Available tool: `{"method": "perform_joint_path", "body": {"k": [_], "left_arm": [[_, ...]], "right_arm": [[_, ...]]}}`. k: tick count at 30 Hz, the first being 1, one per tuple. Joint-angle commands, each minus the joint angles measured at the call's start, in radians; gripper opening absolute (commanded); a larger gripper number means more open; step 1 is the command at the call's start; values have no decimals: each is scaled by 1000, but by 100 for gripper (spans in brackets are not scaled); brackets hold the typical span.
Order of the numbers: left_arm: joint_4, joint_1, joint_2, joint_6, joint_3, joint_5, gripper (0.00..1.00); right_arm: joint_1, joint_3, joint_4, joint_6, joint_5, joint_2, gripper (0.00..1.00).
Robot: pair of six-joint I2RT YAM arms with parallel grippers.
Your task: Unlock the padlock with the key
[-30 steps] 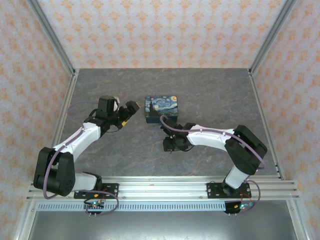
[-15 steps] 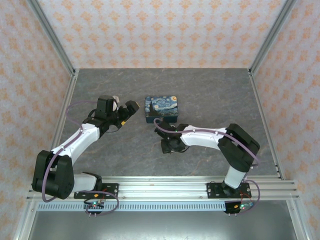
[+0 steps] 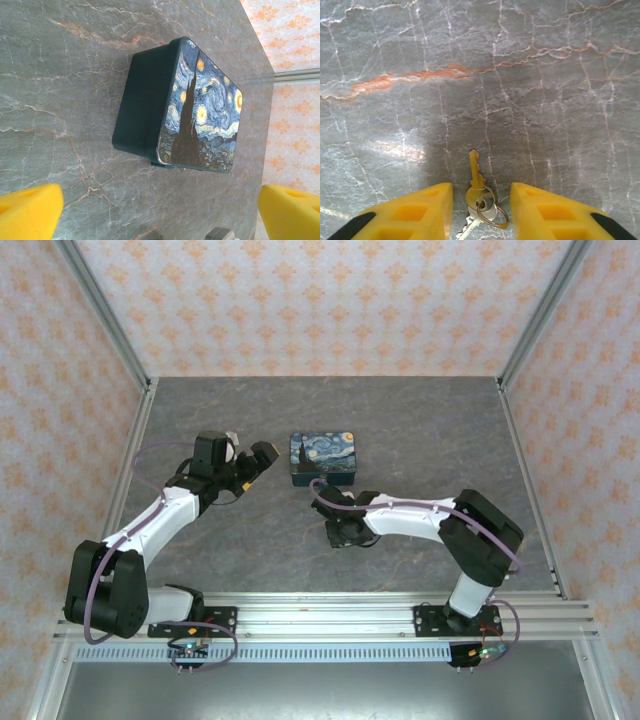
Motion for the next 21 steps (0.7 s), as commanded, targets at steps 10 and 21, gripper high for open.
{"method": "perform_joint_path", "body": {"k": [10,21], "left_arm": [[-113,0,10,24,72,-10,100],[-69,-11,18,11,75,21,100]], "right_arm": [[6,-38,10,18,5,11,2],[-40,-86,100,95,-45,-157,0]]}}
